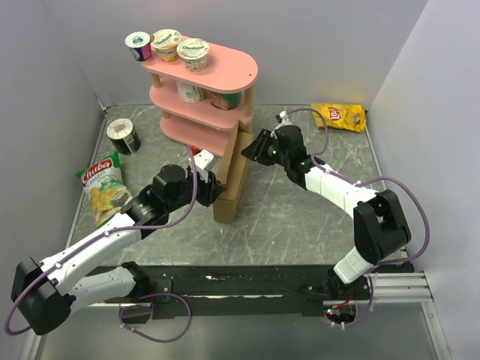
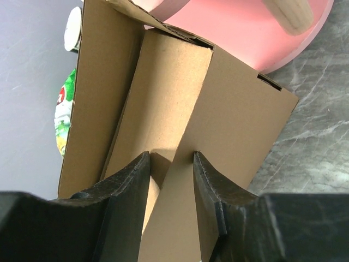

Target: Fold the paper box

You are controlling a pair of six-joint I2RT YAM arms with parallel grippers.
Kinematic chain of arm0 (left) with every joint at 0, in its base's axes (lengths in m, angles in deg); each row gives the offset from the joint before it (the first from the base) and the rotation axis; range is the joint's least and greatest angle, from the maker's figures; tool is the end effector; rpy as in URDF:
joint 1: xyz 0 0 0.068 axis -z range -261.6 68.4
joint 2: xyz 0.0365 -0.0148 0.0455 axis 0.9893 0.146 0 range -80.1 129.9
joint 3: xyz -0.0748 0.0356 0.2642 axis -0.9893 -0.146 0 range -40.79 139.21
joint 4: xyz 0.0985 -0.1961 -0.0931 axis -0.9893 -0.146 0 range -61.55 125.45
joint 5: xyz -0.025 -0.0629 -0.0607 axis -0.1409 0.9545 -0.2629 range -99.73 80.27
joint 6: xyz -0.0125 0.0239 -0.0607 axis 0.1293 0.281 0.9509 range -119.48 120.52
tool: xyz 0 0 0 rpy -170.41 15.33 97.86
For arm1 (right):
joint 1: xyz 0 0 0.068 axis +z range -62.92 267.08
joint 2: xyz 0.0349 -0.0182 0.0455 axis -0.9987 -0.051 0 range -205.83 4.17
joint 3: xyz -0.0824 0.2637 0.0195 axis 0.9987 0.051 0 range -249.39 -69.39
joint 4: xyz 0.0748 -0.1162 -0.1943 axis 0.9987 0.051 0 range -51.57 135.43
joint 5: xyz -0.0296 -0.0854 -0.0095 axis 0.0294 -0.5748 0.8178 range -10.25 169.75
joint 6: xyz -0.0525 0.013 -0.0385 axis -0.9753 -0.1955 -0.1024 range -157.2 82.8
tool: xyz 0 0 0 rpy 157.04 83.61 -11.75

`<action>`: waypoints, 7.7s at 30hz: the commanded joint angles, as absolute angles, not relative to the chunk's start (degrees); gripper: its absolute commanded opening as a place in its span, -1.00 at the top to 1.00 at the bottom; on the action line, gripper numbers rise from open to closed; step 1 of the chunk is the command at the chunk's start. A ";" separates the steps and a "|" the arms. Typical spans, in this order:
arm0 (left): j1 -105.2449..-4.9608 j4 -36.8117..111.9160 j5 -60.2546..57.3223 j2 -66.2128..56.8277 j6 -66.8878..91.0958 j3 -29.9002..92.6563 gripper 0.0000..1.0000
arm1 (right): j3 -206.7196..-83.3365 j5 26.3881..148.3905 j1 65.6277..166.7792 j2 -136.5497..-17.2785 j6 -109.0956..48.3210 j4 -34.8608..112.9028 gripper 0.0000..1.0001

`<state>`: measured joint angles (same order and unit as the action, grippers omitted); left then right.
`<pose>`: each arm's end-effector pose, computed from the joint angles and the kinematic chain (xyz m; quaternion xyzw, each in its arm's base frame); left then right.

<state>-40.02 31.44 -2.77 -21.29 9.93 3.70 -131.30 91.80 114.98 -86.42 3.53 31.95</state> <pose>0.1671 -0.1568 0.3069 0.2584 0.7677 -0.2960 0.5063 0.3138 0.1785 0.2812 0.0340 0.8269 0.3847 0.4089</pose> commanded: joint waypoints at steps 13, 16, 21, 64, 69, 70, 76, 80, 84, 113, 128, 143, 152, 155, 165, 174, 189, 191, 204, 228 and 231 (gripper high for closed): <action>-34.49 34.91 -12.62 -23.67 33.39 -7.38 0.46 | -132.32 91.17 117.75 -89.26 3.23 31.13 0.16; -33.88 39.05 -13.24 -23.85 33.92 -9.06 0.47 | -132.15 91.09 117.93 -89.09 3.31 31.04 0.17; -32.56 38.53 -13.77 -21.21 32.70 -8.36 0.46 | -131.62 90.82 118.19 -88.74 3.32 31.13 0.20; -47.15 26.48 -7.09 -26.49 26.19 10.10 -0.84 | -152.18 87.30 119.51 -86.80 -1.87 58.20 -0.99; -48.47 28.06 -4.46 -24.64 25.84 9.31 -0.87 | -155.17 88.36 120.03 -91.45 -2.66 59.78 -0.99; -48.64 28.67 -3.32 -24.38 25.66 9.13 -0.87 | -155.26 88.45 119.86 -91.98 -2.57 59.70 -0.99; -48.91 33.16 -0.50 -23.32 26.80 5.53 -0.78 | -154.12 90.29 119.86 -93.13 -2.31 58.20 -0.96; -48.99 35.01 -0.50 -22.45 27.15 4.21 -0.67 | -151.84 91.00 119.86 -92.78 -1.70 56.80 -0.84; -49.70 37.20 -0.50 -21.30 27.15 3.25 -0.61 | -148.85 93.28 119.86 -92.34 -0.03 53.99 -0.56; -53.65 48.37 7.42 -28.32 27.15 -7.65 -0.67 | -141.73 92.40 119.33 -93.39 1.21 49.41 0.21; -45.40 44.16 5.14 -29.04 16.71 -3.44 -0.38 | -141.29 94.51 119.33 -93.22 1.12 47.66 0.20; -38.36 35.63 0.73 -22.62 8.17 4.82 0.17 | -140.76 95.48 119.33 -92.78 1.38 46.42 0.21; -34.85 33.43 -2.16 -20.07 6.94 5.26 0.49 | -141.02 95.48 119.33 -92.95 1.21 46.51 0.21; -33.62 32.29 -5.67 -19.54 6.15 5.35 0.54 | -140.94 95.13 119.33 -92.95 1.21 46.69 0.21; -26.77 28.07 -16.83 -17.87 1.14 7.20 0.64 | -141.02 95.48 119.42 -93.48 1.64 46.25 0.23; -24.83 28.59 -12.37 -20.95 -2.38 5.97 0.51 | -140.94 95.04 119.33 -93.04 1.82 46.34 0.23; -24.39 28.24 -6.21 -18.05 -2.29 5.26 0.53 | -140.23 93.72 119.42 -91.90 1.65 46.95 0.29; -24.30 27.72 -7.61 -17.35 -1.06 5.52 0.46 | -139.80 93.90 119.51 -91.72 1.73 46.95 0.34; -30.27 24.64 -9.55 -21.39 8.96 14.92 -0.99 | -138.39 93.64 119.51 -88.82 0.77 47.30 0.71; -63.94 45.99 11.54 0.14 20.30 22.23 -0.93 | -133.47 97.94 121.27 -80.92 -5.74 43.52 0.30; -64.02 47.92 13.73 3.04 17.50 23.19 -0.93 | -134.17 97.41 121.09 -78.55 -6.79 45.80 -0.32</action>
